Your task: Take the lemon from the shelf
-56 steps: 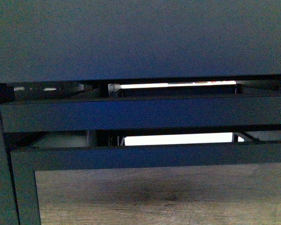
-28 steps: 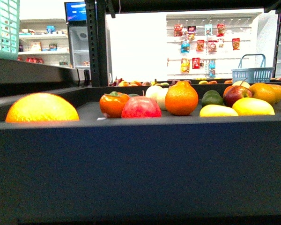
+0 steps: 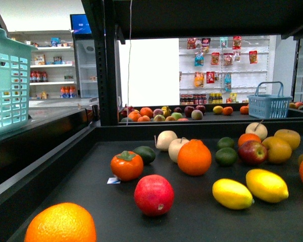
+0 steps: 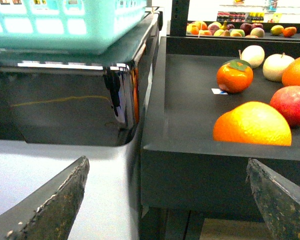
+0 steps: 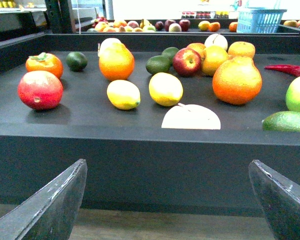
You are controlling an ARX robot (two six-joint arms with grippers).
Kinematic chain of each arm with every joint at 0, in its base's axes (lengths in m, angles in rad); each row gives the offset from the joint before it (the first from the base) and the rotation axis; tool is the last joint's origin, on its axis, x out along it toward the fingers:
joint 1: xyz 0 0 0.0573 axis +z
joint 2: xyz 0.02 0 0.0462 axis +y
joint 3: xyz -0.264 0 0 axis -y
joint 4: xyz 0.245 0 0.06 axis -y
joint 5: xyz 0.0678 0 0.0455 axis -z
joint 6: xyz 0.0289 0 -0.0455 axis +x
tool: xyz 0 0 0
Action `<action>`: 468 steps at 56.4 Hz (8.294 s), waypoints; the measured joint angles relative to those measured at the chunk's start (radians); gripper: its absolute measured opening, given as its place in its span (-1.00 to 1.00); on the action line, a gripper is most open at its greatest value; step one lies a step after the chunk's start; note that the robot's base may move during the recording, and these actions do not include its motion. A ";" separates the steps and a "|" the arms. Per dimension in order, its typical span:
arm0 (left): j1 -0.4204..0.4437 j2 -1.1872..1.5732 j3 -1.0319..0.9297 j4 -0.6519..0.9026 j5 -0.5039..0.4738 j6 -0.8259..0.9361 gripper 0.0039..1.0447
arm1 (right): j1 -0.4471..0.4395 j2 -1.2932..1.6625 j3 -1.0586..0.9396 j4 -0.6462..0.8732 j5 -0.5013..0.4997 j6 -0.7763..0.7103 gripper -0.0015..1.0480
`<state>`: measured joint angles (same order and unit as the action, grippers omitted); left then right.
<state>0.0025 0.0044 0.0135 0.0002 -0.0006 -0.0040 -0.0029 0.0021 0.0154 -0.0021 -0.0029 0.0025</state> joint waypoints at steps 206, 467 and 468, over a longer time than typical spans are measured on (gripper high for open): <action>0.306 1.865 1.118 0.732 0.272 -1.213 -0.21 | 0.000 0.000 0.000 0.000 0.000 0.000 0.86; -0.328 1.751 1.106 0.508 0.703 -0.819 -0.81 | -0.037 2.846 1.691 0.414 -0.024 -0.063 0.86; -0.328 1.751 1.106 0.508 0.703 -0.819 -0.81 | -0.037 2.847 1.694 0.411 -0.025 -0.063 0.86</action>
<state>-0.3252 1.7550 1.1198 0.5083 0.7025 -0.8230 -0.0399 2.8494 1.7092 0.4091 -0.0277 -0.0608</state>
